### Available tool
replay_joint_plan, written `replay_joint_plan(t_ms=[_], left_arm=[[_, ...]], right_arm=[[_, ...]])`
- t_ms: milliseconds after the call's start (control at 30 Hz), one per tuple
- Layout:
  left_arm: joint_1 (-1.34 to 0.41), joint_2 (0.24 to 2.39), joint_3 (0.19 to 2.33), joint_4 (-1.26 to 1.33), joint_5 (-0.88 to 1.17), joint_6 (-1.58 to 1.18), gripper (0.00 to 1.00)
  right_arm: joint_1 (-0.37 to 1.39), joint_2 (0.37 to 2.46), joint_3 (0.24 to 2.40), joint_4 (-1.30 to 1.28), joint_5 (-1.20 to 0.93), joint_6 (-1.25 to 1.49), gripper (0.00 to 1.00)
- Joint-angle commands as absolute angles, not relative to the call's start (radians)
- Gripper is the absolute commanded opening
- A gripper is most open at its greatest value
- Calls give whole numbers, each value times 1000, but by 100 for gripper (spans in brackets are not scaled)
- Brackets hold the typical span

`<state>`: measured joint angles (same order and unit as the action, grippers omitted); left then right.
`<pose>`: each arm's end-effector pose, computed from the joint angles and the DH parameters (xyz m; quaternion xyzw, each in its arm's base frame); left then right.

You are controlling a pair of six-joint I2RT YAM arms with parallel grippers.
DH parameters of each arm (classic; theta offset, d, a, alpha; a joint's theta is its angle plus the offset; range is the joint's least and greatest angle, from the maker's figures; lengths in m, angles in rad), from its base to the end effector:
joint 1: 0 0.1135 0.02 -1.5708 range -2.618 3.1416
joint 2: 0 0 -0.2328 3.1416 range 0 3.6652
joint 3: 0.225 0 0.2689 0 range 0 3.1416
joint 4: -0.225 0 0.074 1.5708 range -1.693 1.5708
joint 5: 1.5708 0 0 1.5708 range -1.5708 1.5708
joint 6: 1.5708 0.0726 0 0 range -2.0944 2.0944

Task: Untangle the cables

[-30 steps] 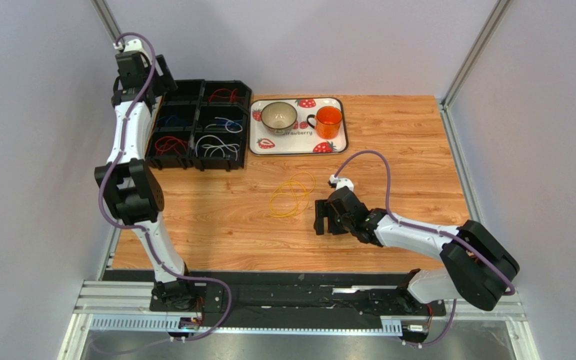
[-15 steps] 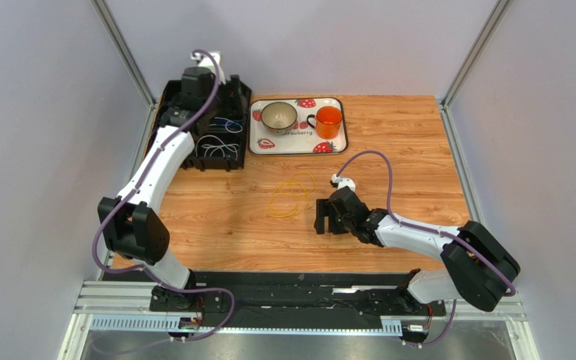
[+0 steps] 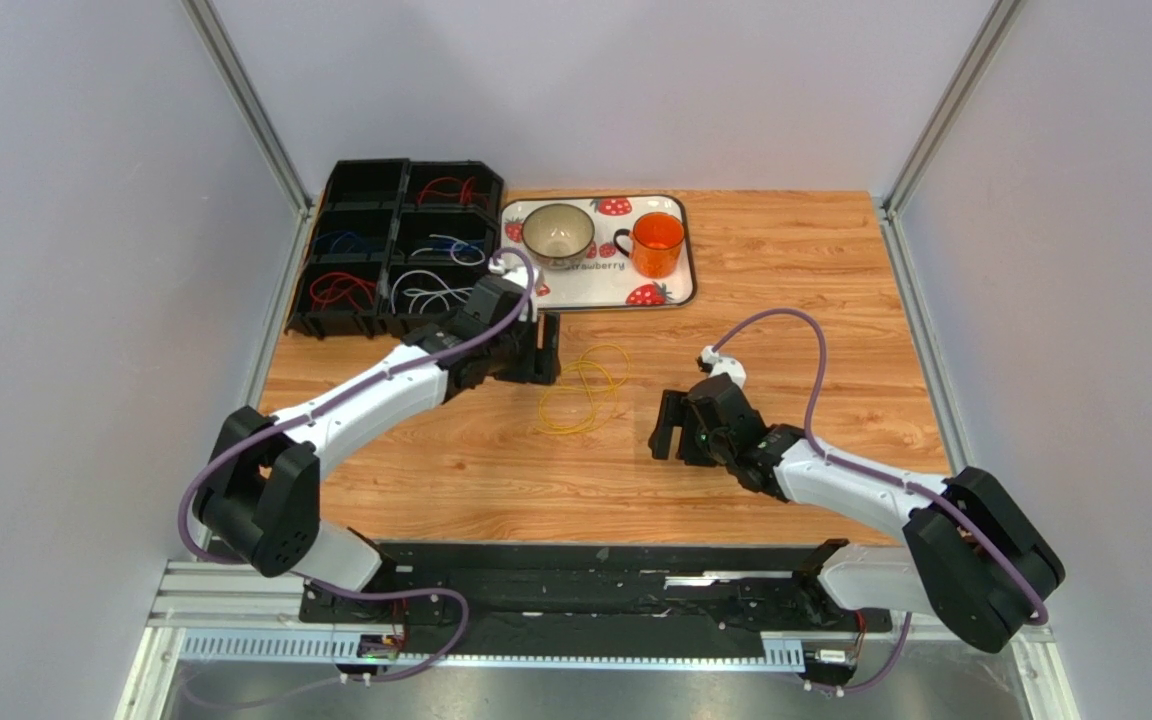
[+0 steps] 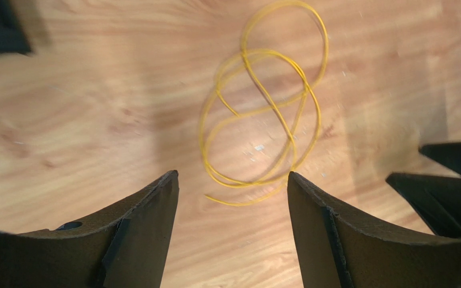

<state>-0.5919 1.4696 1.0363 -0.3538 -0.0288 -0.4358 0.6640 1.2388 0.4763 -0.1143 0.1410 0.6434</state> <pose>0.3024 -0.2008 0.1857 0.0666 0.9217 -0.1761 0.3391 0.2177 0.1574 0.0838 0.0143 0.9383 0.1537 0.3096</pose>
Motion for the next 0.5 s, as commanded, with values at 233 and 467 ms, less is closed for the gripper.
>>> replay_joint_plan(t_ms=[233, 467], left_arm=[[-765, 1629, 1072, -232, -35, -422, 74], [-769, 1753, 1201, -313, -42, -365, 75]], right_arm=[[657, 1261, 482, -123, 147, 658, 80], [655, 1273, 489, -123, 141, 653, 80]])
